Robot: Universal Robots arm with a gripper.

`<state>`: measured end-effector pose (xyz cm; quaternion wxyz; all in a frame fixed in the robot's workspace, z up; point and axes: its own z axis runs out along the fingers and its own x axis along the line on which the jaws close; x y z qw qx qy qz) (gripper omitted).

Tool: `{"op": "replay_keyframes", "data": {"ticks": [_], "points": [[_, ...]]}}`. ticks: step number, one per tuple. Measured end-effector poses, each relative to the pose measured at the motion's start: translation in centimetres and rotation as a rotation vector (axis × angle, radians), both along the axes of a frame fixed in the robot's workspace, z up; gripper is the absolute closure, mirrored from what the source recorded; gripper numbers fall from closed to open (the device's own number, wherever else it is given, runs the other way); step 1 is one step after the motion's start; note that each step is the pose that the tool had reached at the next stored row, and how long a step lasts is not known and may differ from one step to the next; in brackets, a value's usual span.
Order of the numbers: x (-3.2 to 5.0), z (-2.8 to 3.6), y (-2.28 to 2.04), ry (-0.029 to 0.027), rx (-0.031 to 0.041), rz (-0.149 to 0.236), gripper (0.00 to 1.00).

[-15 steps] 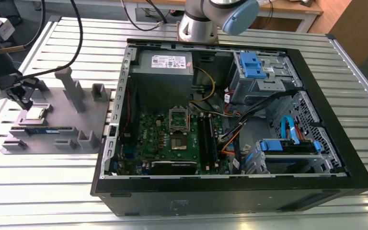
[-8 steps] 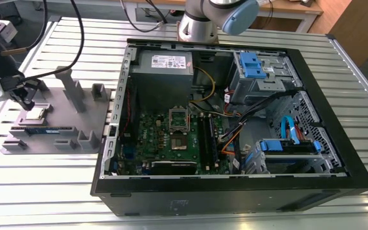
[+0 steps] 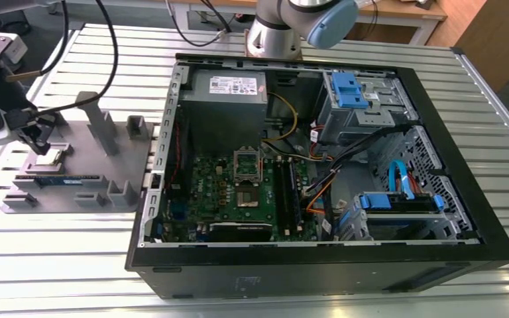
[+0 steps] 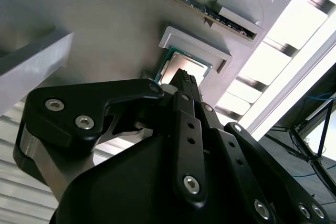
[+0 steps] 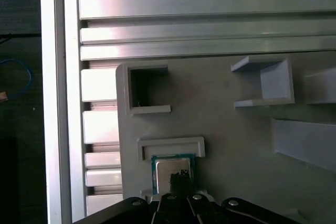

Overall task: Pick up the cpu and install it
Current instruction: 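Pick up the cpu and move it towards the insertion slot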

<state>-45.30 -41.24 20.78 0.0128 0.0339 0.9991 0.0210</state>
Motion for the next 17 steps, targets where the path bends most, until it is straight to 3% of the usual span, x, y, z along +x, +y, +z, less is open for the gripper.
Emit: {"op": "replay_keyframes", "data": {"ticks": [6, 17], "points": [[0.00, -0.14, 0.07, 0.0021, -0.0091, 0.000, 0.89], [-0.05, -0.58, 0.08, 0.0021, -0.0050, 0.008, 0.89]]}}
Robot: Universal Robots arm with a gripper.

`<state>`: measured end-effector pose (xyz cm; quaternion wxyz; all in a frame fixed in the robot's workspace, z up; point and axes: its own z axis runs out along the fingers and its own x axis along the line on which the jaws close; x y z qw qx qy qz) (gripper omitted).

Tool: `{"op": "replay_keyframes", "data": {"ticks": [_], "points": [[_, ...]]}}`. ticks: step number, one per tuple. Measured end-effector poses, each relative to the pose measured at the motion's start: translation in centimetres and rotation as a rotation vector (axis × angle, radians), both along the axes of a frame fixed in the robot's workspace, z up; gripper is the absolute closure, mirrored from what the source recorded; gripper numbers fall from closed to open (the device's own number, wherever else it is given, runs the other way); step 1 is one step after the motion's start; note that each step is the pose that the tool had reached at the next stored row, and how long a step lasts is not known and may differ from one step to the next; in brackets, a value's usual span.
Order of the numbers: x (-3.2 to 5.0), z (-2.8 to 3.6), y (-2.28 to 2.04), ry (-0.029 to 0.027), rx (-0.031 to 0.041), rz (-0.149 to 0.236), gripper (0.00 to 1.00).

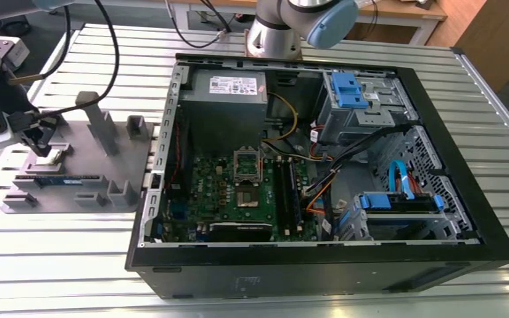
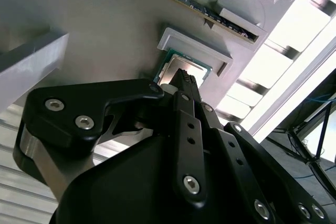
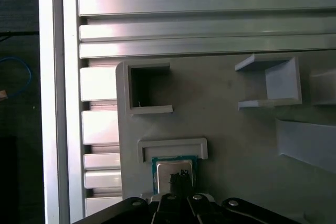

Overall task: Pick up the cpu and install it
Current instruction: 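Pick up the cpu and move it towards the insertion slot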

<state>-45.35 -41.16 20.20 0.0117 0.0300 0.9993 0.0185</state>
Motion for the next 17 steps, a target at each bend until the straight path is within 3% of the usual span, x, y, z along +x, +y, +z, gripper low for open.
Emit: {"op": "replay_keyframes", "data": {"ticks": [14, 16, 17], "points": [[-0.01, -0.02, 0.01, 0.0000, 0.0000, 0.004, 0.89], [-0.01, -0.02, 0.01, 0.0000, 0.0000, 0.004, 0.89], [-0.01, -0.02, 0.01, 0.0000, 0.0000, 0.004, 0.84]]}}
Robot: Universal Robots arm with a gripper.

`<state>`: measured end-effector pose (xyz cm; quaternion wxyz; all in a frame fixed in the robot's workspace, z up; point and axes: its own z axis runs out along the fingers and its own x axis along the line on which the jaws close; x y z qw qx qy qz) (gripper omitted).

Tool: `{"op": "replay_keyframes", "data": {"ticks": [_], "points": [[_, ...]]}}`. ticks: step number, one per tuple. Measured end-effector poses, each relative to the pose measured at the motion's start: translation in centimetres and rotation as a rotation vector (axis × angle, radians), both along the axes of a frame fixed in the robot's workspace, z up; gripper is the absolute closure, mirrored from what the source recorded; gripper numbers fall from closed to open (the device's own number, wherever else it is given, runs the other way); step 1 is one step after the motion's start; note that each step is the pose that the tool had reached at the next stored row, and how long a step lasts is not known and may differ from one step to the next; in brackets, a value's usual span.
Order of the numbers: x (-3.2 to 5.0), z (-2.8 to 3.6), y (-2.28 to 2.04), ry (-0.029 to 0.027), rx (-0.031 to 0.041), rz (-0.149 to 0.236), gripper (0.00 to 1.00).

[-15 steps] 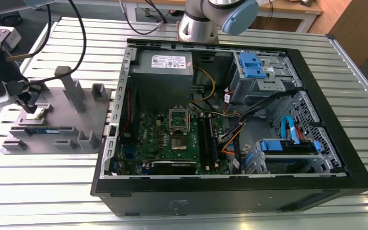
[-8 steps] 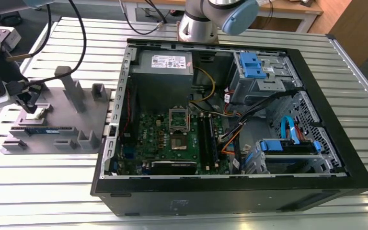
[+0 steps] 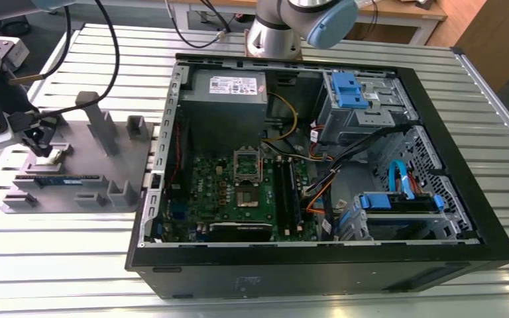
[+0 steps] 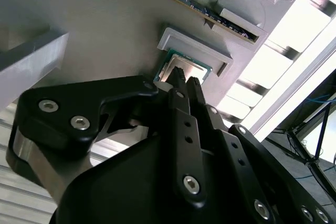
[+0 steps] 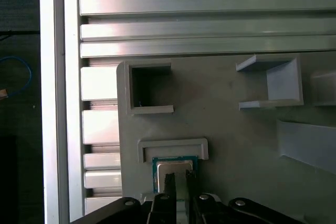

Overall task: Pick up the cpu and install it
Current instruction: 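Pick up the cpu and move it towards the insertion slot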

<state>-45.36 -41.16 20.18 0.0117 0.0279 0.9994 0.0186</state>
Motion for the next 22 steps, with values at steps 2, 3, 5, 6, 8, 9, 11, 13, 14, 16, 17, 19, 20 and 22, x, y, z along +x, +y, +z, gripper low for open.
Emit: {"op": "replay_keyframes", "data": {"ticks": [2, 3, 5, 6, 8, 9, 11, 13, 14, 16, 17, 19, 20, 22], "points": [[0.00, 0.00, 0.00, -0.0001, 0.0000, 0.000, 0.71], [0.00, 0.00, 0.00, -0.0001, 0.0000, 0.000, 0.71], [0.00, 0.00, 0.00, 0.0000, 0.0000, 0.000, 0.59], [0.00, 0.00, 0.00, 0.0000, 0.0000, 0.000, 0.59], [0.00, 0.00, 0.00, -0.0001, 0.0000, 0.000, 0.47], [0.00, 0.00, 0.00, -0.0001, 0.0000, 0.000, 0.47], [0.00, 0.00, 0.00, 0.0000, 0.0000, 0.000, 0.41], [0.00, 0.00, 0.00, 0.0000, 0.0000, 0.000, 0.41], [0.01, -0.03, 0.01, -0.0001, 0.0000, 0.001, 0.41], [0.00, -0.13, 0.15, -0.0003, 0.0001, 0.001, 0.41], [0.00, -0.19, 0.23, -0.0002, 0.0001, 0.001, 0.41], [0.00, -0.35, 0.38, 0.0000, -0.0003, 0.002, 0.41], [0.00, -0.42, 0.50, 0.0002, -0.0031, 0.002, 0.41], [0.00, -0.53, 0.72, -0.0001, -0.0113, 0.002, 0.41]]}}
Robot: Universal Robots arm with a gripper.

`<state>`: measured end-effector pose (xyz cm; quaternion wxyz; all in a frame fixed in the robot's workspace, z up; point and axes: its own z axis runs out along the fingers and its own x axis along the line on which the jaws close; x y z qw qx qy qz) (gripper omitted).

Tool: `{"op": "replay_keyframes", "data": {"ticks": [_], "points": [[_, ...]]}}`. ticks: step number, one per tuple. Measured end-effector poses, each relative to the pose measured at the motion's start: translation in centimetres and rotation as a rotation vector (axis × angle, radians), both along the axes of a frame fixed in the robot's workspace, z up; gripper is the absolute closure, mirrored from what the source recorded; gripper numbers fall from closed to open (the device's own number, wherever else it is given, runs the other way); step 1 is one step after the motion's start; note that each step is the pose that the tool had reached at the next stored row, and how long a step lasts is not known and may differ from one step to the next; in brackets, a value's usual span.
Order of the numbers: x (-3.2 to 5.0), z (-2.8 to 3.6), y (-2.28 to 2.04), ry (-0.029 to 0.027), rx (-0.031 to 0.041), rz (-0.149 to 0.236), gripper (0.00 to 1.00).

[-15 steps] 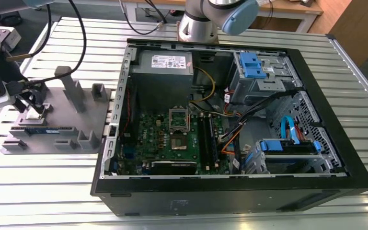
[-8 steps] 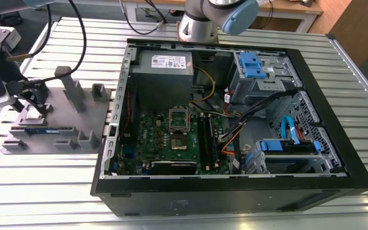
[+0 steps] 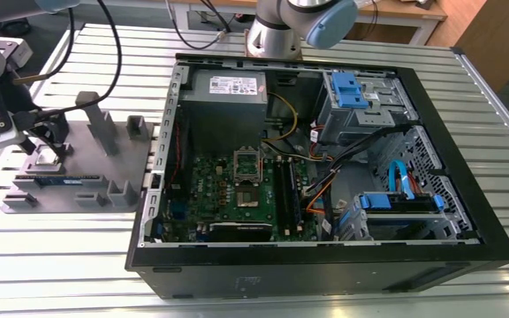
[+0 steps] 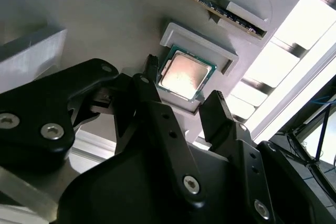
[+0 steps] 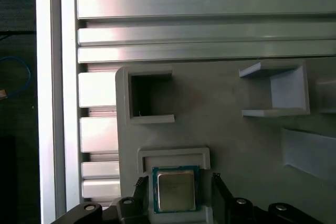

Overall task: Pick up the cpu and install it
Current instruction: 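Pick up the cpu and move it towards the insertion slot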

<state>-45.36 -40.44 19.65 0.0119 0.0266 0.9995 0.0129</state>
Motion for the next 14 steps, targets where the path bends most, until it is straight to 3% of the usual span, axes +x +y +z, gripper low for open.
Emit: {"op": "replay_keyframes", "data": {"ticks": [2, 4, 5, 8, 11, 14], "points": [[0.00, -0.08, 0.08, -0.0001, -0.0056, 0.000, 0.41], [0.00, -0.14, 0.09, 0.0006, -0.0187, 0.000, 0.41], [0.00, -0.16, 0.09, 0.0007, -0.0219, 0.000, 0.41], [0.00, -0.19, 0.08, 0.0009, -0.0229, 0.000, 0.41], [-0.01, -0.35, 0.10, 0.0008, -0.0139, 0.002, 0.41], [0.00, -0.42, 0.08, 0.0006, -0.0136, 0.011, 0.41]]}}
